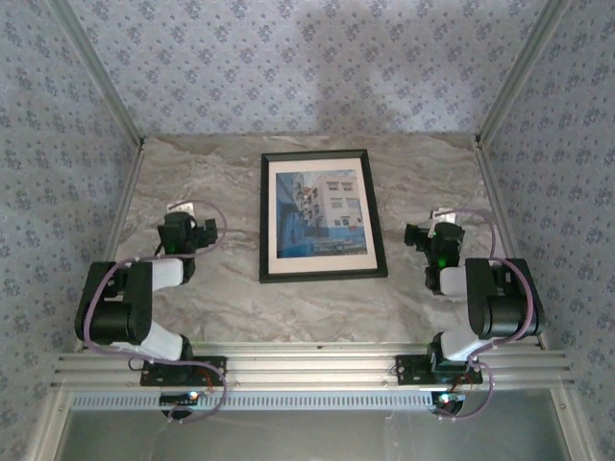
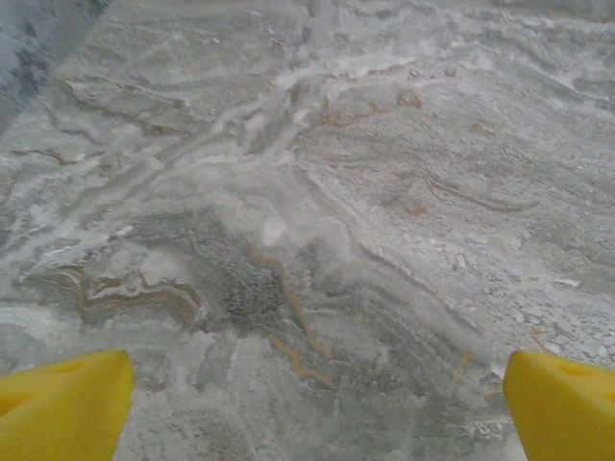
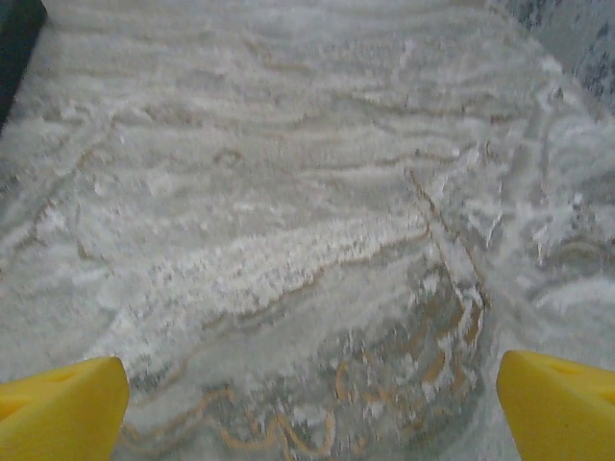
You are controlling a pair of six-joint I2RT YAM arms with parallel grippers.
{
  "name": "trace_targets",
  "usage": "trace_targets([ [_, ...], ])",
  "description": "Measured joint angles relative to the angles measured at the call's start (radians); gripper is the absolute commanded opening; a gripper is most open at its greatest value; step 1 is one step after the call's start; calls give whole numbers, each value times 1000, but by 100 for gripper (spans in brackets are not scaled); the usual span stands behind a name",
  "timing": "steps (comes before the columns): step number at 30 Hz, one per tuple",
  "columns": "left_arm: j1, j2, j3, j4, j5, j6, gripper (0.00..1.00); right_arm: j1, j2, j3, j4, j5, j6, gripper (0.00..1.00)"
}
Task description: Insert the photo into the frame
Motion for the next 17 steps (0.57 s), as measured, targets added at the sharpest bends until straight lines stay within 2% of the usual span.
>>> trace_targets([
  [2, 17, 15, -76, 146, -6, 0, 98, 0, 0, 0, 17, 6, 0, 100],
  [4, 30, 20, -116, 174, -12, -1, 99, 5, 0, 0, 24, 15, -2, 100],
  [17, 24, 30, -58, 196, -10, 3, 98, 11, 0, 0, 35, 23, -12, 100],
])
